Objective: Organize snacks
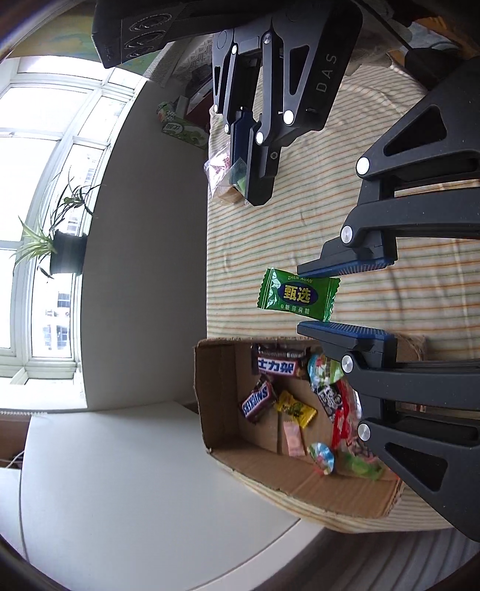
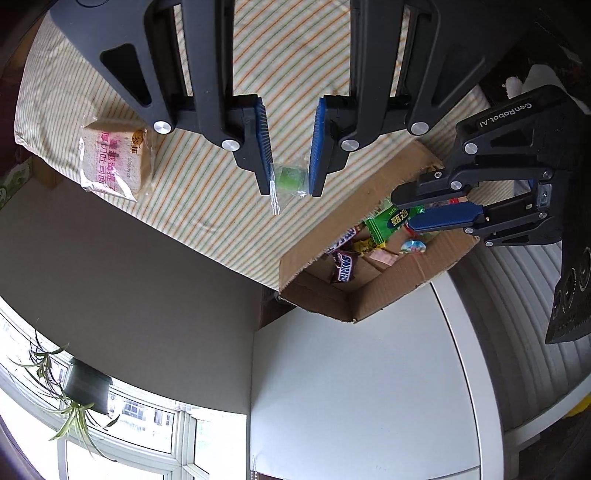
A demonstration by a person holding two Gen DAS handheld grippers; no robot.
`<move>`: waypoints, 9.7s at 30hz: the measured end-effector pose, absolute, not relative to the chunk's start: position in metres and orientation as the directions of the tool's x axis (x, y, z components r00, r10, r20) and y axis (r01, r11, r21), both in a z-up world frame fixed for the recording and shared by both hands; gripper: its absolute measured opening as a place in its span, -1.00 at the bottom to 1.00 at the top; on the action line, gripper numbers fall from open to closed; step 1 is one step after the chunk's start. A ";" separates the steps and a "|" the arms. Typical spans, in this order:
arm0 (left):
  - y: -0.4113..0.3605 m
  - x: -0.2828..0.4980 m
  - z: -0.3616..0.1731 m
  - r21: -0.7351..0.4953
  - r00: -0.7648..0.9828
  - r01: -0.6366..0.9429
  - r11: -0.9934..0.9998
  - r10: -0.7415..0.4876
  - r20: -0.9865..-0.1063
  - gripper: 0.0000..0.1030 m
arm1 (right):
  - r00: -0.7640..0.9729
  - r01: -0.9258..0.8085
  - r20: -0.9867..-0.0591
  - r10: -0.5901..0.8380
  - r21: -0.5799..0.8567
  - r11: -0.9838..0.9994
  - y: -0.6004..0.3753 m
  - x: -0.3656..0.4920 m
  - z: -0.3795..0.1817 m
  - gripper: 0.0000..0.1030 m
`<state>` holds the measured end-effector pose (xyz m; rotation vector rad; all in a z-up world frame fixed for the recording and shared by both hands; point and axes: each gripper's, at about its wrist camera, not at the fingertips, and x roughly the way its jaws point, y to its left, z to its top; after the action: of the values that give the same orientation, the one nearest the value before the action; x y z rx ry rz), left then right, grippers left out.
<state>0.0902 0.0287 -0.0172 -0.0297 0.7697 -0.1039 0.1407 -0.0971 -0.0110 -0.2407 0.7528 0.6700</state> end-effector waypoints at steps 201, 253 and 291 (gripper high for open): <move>0.132 0.101 -0.032 -0.124 0.698 -0.068 0.990 -0.042 -0.715 -0.48 | 0.339 -0.662 -0.756 0.560 0.231 0.713 0.021 0.194 -0.026 0.00; 0.110 0.004 0.003 -0.045 0.795 -0.212 0.976 0.145 -0.589 0.39 | 0.687 -0.546 -0.544 0.482 0.050 0.836 -0.072 0.045 0.010 1.00; 0.096 -0.004 0.010 -0.045 0.804 -0.200 0.979 0.137 -0.578 0.40 | 0.702 -0.531 -0.539 0.465 0.038 0.846 -0.082 0.039 0.011 1.00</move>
<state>-0.0039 0.0960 0.0097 -0.1055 0.6107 0.1807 0.0386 -0.0820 0.0113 -0.1240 0.5653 0.5559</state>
